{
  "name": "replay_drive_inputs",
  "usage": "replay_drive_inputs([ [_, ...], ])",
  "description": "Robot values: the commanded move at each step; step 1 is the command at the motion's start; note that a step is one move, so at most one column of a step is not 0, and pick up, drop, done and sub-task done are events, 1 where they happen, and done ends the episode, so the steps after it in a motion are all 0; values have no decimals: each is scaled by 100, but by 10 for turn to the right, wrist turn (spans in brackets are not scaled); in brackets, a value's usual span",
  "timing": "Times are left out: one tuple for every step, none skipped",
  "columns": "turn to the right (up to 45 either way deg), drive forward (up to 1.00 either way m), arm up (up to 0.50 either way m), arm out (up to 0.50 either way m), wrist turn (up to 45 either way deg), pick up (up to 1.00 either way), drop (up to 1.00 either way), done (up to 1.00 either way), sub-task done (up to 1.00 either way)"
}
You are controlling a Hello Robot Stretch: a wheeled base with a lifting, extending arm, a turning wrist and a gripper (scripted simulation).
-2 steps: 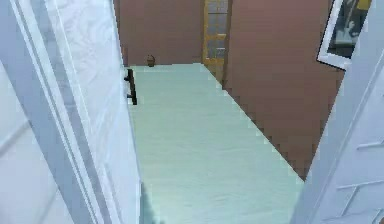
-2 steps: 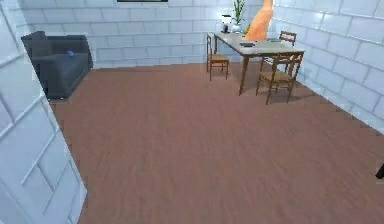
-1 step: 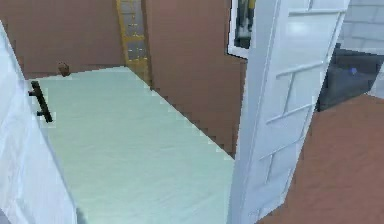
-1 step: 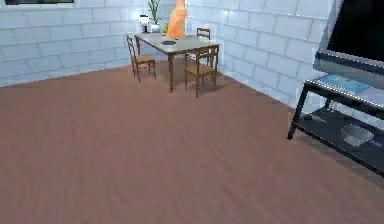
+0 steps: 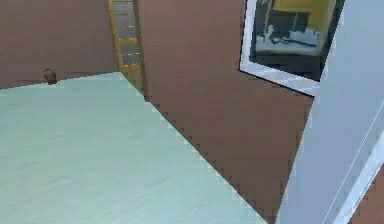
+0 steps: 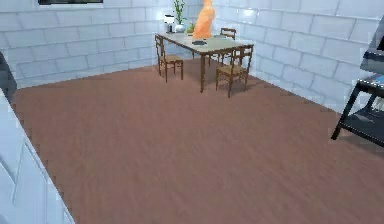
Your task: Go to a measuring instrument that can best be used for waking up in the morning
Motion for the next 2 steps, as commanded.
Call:
replay_drive_inputs([
  [-180,0,0,0,0,0,0,0,0],
  [0,100,0,0,0,0,0,0,0],
])
